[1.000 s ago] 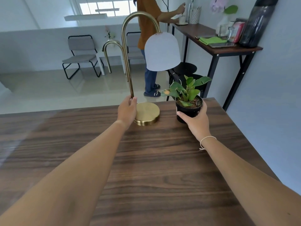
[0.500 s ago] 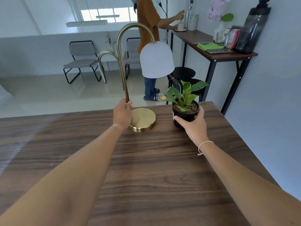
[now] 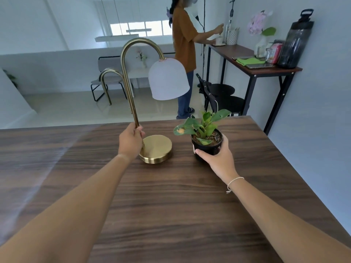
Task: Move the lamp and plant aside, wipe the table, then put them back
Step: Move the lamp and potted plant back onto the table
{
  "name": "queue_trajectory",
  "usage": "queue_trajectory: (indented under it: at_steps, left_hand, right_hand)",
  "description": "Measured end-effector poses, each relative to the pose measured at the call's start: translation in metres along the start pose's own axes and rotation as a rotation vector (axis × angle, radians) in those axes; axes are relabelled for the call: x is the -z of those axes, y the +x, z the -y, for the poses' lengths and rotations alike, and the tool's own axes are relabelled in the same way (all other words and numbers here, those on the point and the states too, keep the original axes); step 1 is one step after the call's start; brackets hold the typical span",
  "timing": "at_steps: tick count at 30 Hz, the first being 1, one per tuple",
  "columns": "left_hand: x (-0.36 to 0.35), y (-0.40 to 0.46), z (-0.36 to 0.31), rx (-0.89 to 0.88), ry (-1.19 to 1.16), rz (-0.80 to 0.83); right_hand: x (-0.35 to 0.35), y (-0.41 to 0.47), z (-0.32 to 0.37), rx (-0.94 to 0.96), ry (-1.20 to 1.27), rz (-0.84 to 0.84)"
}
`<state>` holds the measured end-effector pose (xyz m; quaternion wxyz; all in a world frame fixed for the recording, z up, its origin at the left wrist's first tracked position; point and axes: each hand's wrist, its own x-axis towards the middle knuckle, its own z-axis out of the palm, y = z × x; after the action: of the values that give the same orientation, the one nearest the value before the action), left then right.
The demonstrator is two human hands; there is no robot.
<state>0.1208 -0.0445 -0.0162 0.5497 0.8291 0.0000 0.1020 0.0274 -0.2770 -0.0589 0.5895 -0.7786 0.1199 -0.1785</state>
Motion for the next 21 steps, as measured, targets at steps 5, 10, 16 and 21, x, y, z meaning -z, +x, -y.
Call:
queue_trajectory:
  at_steps: [5, 10, 16, 21]
  left_hand:
    - [0.028, -0.019, 0.010, 0.026, 0.001, -0.002]
    - [0.046, -0.036, 0.021, 0.024, -0.016, 0.050]
    - [0.054, -0.050, 0.029, -0.004, -0.014, 0.070]
    - [0.057, -0.052, 0.032, -0.005, -0.005, 0.080]
  right_hand:
    - [-0.005, -0.032, 0.001, 0.004, -0.024, -0.023]
    - [-0.011, -0.059, 0.003, -0.004, -0.048, -0.041]
    - [-0.010, -0.071, 0.003, -0.026, -0.047, -0.063]
    - [-0.010, -0.072, 0.003, -0.040, -0.054, -0.050]
